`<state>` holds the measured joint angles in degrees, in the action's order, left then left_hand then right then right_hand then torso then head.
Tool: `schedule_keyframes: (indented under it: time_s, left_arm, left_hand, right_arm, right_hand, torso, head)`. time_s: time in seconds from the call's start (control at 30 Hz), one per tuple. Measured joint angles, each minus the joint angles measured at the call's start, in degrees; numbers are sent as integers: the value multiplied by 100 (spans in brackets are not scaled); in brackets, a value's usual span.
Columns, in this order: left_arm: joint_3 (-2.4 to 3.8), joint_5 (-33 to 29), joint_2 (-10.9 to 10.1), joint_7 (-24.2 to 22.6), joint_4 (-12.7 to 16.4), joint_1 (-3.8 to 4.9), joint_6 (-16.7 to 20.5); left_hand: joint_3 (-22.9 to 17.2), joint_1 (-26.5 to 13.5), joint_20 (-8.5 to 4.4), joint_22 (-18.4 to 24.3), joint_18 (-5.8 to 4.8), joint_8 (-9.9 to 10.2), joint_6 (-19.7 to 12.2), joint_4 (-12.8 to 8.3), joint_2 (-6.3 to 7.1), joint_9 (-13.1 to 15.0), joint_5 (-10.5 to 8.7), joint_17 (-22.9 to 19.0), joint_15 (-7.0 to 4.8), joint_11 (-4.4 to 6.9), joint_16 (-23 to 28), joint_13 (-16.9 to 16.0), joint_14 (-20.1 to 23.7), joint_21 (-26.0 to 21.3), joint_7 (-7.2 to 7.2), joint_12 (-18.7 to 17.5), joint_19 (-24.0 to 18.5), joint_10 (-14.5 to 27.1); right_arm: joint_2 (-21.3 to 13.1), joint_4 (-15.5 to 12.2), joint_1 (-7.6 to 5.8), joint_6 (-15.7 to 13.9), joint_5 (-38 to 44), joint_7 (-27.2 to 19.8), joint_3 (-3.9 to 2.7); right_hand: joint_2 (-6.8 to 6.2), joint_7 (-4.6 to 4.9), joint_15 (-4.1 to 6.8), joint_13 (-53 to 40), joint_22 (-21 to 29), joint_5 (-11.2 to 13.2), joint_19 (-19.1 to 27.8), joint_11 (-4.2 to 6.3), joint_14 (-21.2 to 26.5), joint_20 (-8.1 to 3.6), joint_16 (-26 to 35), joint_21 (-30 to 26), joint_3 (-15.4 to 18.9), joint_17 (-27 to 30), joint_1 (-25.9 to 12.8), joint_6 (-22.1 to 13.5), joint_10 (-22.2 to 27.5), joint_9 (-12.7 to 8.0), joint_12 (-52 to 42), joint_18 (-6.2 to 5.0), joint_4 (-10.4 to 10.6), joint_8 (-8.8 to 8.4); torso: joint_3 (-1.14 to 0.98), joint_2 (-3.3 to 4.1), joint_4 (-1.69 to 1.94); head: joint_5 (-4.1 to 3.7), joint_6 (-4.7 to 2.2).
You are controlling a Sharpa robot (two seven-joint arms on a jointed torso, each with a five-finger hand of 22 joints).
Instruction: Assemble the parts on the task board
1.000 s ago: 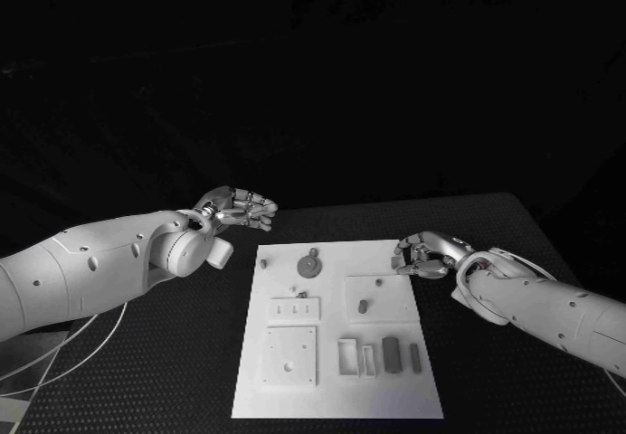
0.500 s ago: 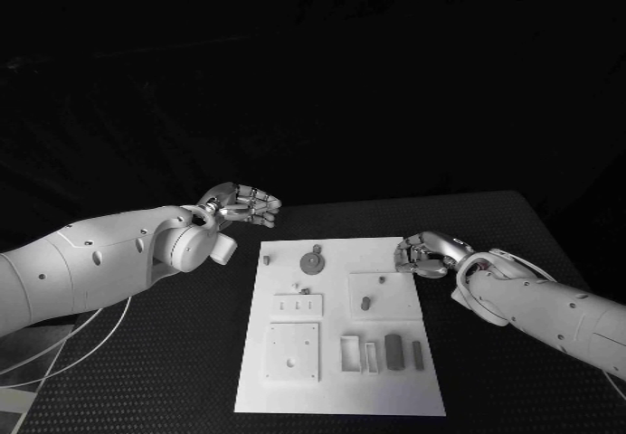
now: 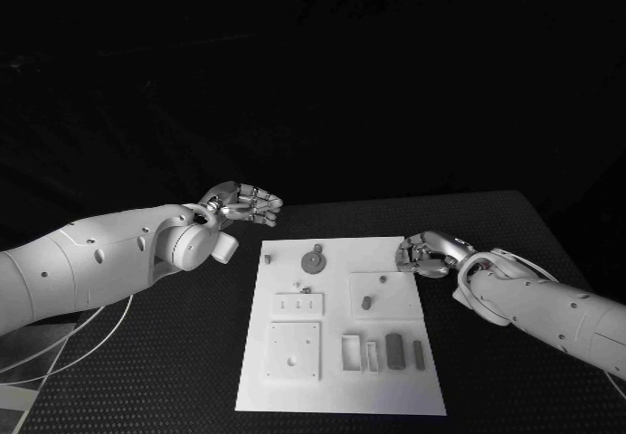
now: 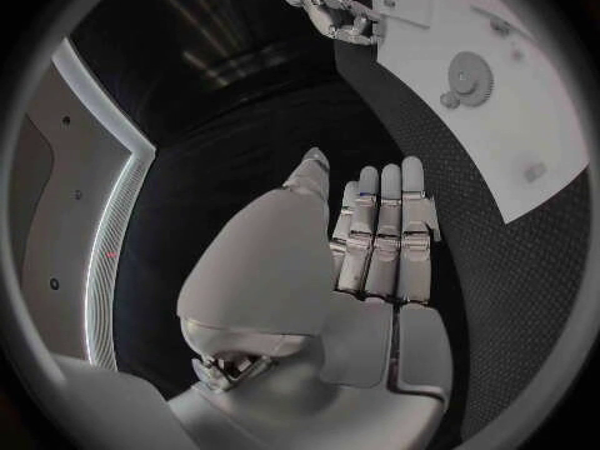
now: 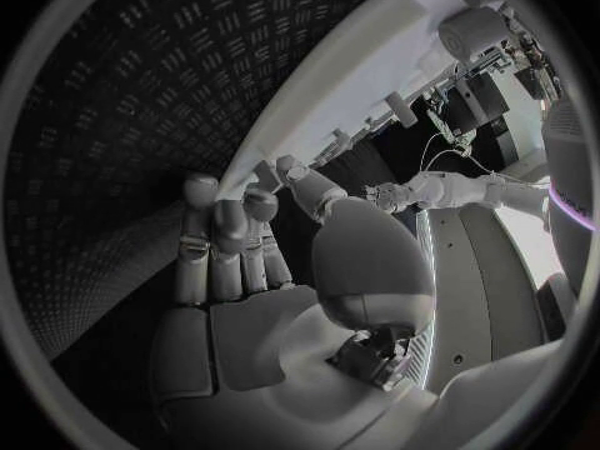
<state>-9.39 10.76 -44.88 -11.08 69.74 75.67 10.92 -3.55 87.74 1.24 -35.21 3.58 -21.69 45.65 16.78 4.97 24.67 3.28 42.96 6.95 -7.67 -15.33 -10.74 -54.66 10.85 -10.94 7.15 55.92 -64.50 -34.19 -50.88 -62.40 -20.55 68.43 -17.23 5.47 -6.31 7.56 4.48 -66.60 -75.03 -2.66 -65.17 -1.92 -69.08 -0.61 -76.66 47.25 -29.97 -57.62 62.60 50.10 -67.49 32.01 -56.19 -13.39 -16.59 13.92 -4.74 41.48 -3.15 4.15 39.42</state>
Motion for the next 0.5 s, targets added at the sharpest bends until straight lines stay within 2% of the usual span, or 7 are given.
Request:
schedule_keyframes:
  time_s: [0.23,0.5]
  left_arm:
    - [0,0,0,4,-1,0,0]
    - [0,0,1,9,-2,0,-1]
  left_hand:
    - [0,0,0,0,-2,0,0,0,0,0,0,6,0,0,0,0,0,0,0,-29,0,0]
    - [0,0,0,0,-6,4,-20,0,0,0,0,5,0,0,0,0,0,0,-20,-29,0,0]
  right_arm:
    - [20,24,1,1,-29,0,1]
    - [60,26,2,7,-55,1,1]
  right_hand:
    - [82,-44,0,3,0,0,0,20,-1,0,0,0,0,0,-38,81,-20,27,0,0,0,67]
    - [82,-36,-7,6,0,0,-1,40,-13,0,0,21,0,1,-38,94,-40,32,0,0,0,67]
  torso:
    - [0,-1,1]
    - [-5,0,-1]
  head:
    - [3,1]
    - [15,0]
